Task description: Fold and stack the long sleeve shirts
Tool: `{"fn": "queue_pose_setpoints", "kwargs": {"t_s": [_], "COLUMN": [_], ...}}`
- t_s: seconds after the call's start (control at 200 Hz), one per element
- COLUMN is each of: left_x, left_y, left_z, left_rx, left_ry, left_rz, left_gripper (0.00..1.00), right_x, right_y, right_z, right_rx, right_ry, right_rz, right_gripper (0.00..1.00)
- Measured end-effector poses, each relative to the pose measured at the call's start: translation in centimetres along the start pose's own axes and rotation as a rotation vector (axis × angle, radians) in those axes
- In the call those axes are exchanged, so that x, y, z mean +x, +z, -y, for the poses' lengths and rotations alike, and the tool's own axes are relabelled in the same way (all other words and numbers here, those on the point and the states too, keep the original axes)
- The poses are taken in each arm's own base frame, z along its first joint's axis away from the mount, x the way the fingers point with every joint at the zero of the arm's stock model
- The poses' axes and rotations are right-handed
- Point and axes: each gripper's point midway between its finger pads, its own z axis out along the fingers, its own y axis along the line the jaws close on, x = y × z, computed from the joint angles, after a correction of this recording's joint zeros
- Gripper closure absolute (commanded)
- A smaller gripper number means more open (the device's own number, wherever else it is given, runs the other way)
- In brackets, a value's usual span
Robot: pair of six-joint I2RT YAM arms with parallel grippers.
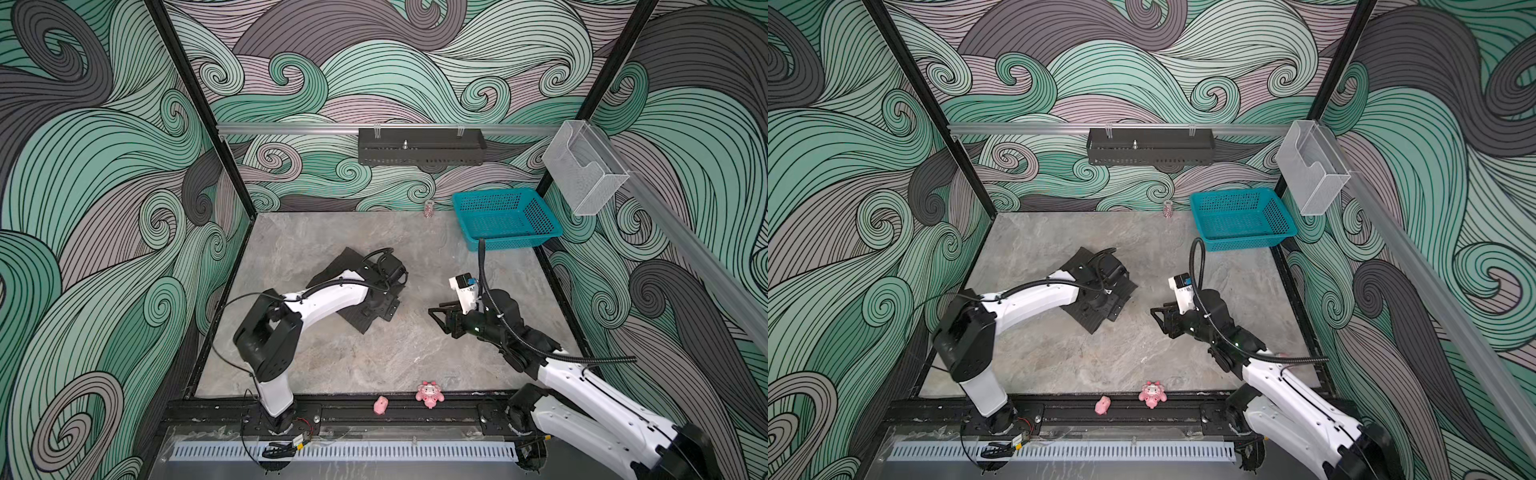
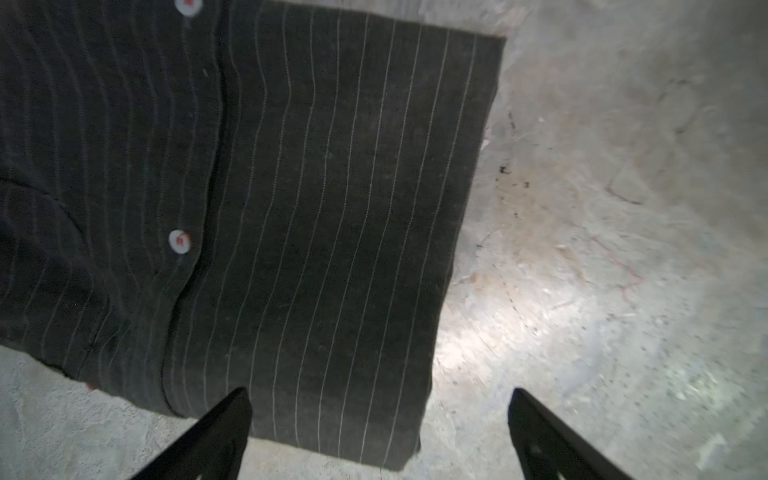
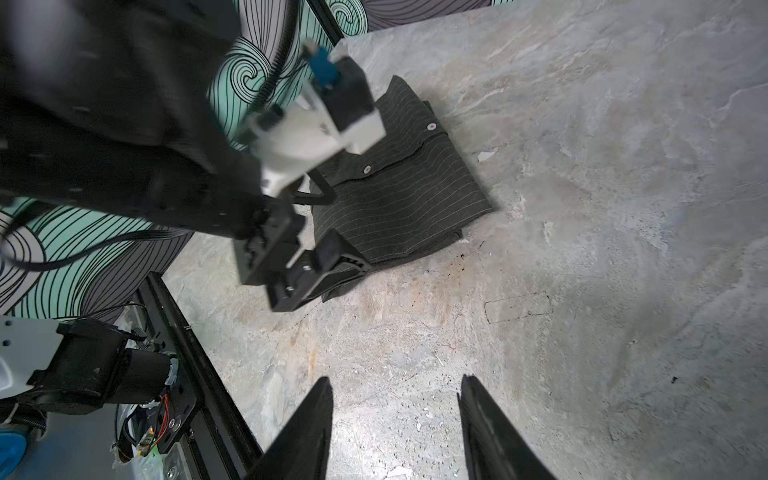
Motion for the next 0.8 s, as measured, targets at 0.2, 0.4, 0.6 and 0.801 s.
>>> {"fn": "queue_pose_setpoints", "kwargs": {"t_s": [0.2, 0.4, 0.6, 0.801], "left_x": [1.3, 1.1, 0.5, 0.0], "left_y": [3.0, 4.0, 4.7, 5.0], "left_z": [-0.2, -1.1, -2.2, -2.5], "left_rx": [-0.050, -0.090, -0.136, -0.132], "left_ry": [0.040, 0.054, 0.089, 0.120], "left_rz": [-0.126, -0.167, -0.191, -0.219], "left_gripper": [0.01, 0.02, 0.01, 0.07], "right_x": [0.6, 1.8, 2.4, 2.3], "right_y": [-1.5, -1.7, -1.7, -1.7], "right_z": [0.1, 0.6, 0.9, 1.0], "right_rx": [0.009, 0.021, 0.031, 0.036], "right_ry": [-0.004, 0.000, 0.003, 0.001], "right_rz": [0.029, 0.011, -0.005, -0.002], "right_gripper": [0.50, 0.49, 0.49, 0.49]}}
